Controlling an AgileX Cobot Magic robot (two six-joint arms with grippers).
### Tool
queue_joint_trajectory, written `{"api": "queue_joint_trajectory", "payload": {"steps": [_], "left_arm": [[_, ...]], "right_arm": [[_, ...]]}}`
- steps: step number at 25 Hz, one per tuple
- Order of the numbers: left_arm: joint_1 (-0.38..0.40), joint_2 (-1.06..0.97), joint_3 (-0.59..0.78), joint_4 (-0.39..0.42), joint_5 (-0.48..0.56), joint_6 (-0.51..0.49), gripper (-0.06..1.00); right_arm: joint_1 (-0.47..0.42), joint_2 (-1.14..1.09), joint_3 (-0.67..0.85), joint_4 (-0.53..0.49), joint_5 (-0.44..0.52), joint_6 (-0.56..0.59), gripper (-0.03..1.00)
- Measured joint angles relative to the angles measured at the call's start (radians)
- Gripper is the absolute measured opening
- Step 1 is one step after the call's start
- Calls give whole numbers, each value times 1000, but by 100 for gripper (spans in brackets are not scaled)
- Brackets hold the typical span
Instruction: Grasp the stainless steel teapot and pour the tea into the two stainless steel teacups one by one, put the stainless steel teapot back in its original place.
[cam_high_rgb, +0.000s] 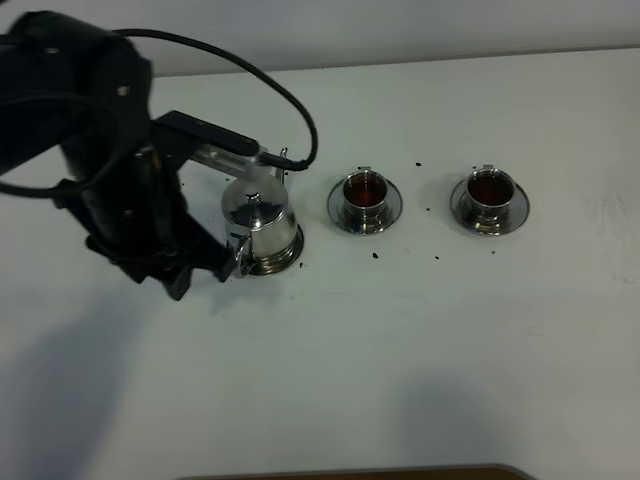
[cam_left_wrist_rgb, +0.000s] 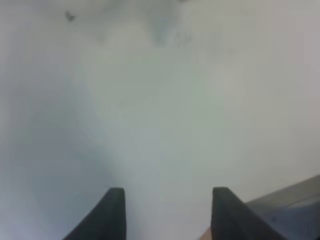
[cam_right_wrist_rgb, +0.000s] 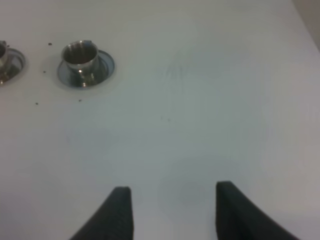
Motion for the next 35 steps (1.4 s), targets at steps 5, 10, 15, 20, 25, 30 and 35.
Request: {"api": "queue_joint_trajectory", "payload": {"steps": [5, 10, 15, 20, 25, 30, 35], "left_arm": [[0, -226, 259, -1, 1, -66, 45], [0, -485, 564, -26, -23, -87, 45], [0, -712, 731, -37, -72, -90, 45], [0, -858, 781, -58, -132, -71, 45], [0, -926, 781, -70, -138, -52, 45], [0, -1022, 781, -72, -136, -49, 45], [92, -1158, 781, -74, -135, -46, 45]], "right_arm": [[0, 0, 0, 0, 0, 0, 38], [0, 0, 0, 0, 0, 0, 38], [0, 0, 0, 0, 0, 0, 38], [0, 0, 0, 0, 0, 0, 38], [0, 0, 0, 0, 0, 0, 38], [0, 0, 0, 0, 0, 0, 38], [0, 0, 0, 0, 0, 0, 38]]}}
